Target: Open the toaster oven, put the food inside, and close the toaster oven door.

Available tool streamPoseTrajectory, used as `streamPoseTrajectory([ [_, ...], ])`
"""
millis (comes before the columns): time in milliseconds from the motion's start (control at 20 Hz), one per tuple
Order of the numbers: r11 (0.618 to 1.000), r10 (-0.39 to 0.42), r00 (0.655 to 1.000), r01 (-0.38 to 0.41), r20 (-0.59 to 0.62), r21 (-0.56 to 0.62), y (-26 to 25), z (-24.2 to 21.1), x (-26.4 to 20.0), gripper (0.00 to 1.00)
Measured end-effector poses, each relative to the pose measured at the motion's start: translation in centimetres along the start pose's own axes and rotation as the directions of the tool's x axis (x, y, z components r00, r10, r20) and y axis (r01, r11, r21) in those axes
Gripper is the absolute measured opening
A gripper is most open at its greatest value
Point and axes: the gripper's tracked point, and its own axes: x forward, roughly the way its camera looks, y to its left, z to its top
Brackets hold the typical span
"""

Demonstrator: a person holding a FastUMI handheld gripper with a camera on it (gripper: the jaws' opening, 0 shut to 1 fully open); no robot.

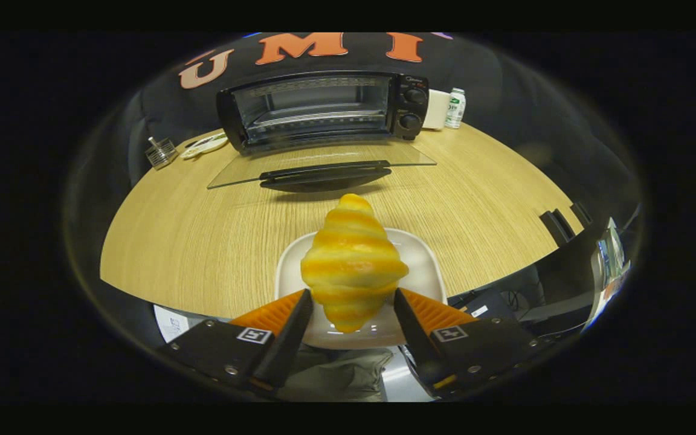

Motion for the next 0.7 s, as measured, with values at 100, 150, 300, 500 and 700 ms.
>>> streamPoseTrajectory([
  [100,1.0,-0.002,1.0,0.002,0.002,-0.013,0.0,0.1,-0.1,0.68],
  [150,1.0,-0.006,1.0,0.006,0.006,-0.015,-0.1,0.3,-0.1,0.61],
  [300,1.0,0.008,0.999,-0.007,0.052,-0.016,0.2,1.8,-1.0,0.46],
  [500,0.999,0.035,0.993,-0.035,0.11,0.0,0.0,4.7,-2.9,0.44],
  [700,0.999,0.054,0.983,-0.054,0.174,-0.004,-0.3,8.6,-4.5,0.44],
])
